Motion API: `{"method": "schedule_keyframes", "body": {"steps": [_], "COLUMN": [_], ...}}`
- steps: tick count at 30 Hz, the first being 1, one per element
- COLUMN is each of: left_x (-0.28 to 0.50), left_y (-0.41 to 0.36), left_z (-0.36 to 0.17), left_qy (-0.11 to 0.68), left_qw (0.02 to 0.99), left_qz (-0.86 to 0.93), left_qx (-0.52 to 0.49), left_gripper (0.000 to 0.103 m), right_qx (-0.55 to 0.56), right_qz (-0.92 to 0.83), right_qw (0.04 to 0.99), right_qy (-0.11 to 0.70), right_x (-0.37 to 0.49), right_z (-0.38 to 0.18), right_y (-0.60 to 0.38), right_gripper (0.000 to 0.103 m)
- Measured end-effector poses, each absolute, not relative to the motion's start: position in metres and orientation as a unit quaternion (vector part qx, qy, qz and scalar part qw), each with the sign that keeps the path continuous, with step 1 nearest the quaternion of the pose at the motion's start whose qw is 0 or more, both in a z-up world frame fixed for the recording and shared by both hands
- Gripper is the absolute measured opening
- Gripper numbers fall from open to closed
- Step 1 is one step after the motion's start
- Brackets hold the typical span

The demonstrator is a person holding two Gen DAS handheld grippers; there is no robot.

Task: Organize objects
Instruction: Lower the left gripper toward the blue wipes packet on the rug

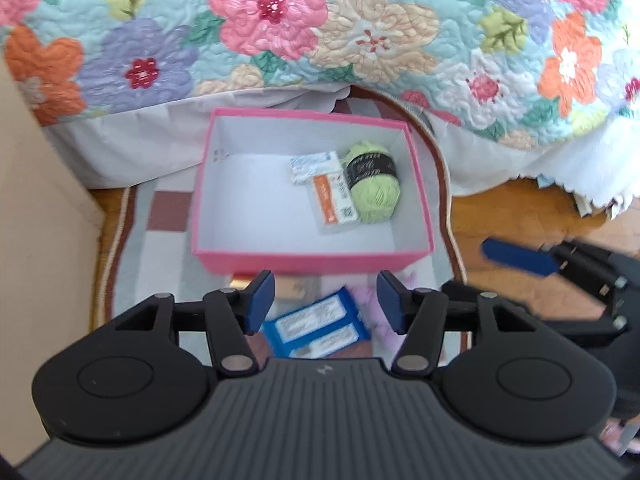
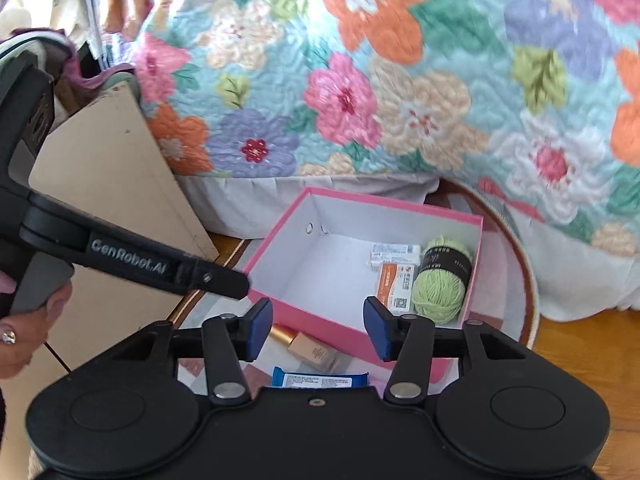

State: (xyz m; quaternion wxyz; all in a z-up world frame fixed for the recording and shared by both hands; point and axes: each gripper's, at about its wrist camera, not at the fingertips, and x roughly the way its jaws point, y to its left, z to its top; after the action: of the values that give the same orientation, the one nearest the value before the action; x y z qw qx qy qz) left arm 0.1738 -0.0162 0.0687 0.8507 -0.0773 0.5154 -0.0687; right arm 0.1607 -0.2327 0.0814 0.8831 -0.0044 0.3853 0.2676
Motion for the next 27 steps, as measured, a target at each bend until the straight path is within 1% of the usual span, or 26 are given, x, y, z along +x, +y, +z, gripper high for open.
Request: {"method": "schedule_keyframes", "body": {"steps": [3, 4, 5, 6, 7, 10, 12, 17, 20, 23, 25, 27], "left_x": [0.151, 0.143, 0.136, 0.128, 0.122, 0.104, 0.093, 0.073, 0.064, 0.059, 0.058, 0.06], "left_y": [-0.014, -0.013, -0.012, -0.01, -0.008, -0.001, 0.001, 0.003, 0.001, 0.004, 0.007, 0.01], "left_z": [0.076, 0.078, 0.079, 0.08, 0.081, 0.083, 0.082, 0.069, 0.058, 0.045, 0.036, 0.026], "left_qy": [0.514, 0.513, 0.513, 0.514, 0.514, 0.514, 0.512, 0.517, 0.518, 0.518, 0.515, 0.511], "left_qw": [0.854, 0.854, 0.854, 0.854, 0.853, 0.852, 0.853, 0.85, 0.85, 0.85, 0.852, 0.854], "left_qz": [-0.066, -0.066, -0.067, -0.07, -0.074, -0.079, -0.081, -0.086, -0.089, -0.089, -0.088, -0.086], "left_qx": [-0.054, -0.05, -0.047, -0.047, -0.05, -0.063, -0.061, -0.051, -0.038, -0.038, -0.039, -0.035], "left_gripper": [0.063, 0.064, 0.064, 0.065, 0.066, 0.07, 0.071, 0.074, 0.076, 0.08, 0.085, 0.087], "right_qx": [-0.026, -0.036, -0.045, -0.055, -0.062, -0.073, -0.082, -0.11, -0.104, -0.091, -0.089, -0.09], "right_qz": [0.278, 0.283, 0.286, 0.292, 0.301, 0.315, 0.32, 0.334, 0.338, 0.346, 0.35, 0.353], "right_qw": [0.883, 0.883, 0.882, 0.88, 0.877, 0.868, 0.865, 0.858, 0.857, 0.857, 0.858, 0.86], "right_qy": [0.377, 0.374, 0.372, 0.37, 0.37, 0.376, 0.378, 0.374, 0.374, 0.371, 0.364, 0.357], "right_x": [0.142, 0.135, 0.13, 0.124, 0.118, 0.104, 0.095, 0.078, 0.073, 0.068, 0.065, 0.064], "right_z": [0.095, 0.099, 0.102, 0.105, 0.107, 0.107, 0.103, 0.089, 0.078, 0.065, 0.054, 0.042], "right_y": [-0.231, -0.23, -0.228, -0.227, -0.226, -0.223, -0.222, -0.215, -0.214, -0.216, -0.217, -0.216], "right_gripper": [0.066, 0.067, 0.071, 0.078, 0.079, 0.081, 0.087, 0.088, 0.088, 0.088, 0.088, 0.088]}}
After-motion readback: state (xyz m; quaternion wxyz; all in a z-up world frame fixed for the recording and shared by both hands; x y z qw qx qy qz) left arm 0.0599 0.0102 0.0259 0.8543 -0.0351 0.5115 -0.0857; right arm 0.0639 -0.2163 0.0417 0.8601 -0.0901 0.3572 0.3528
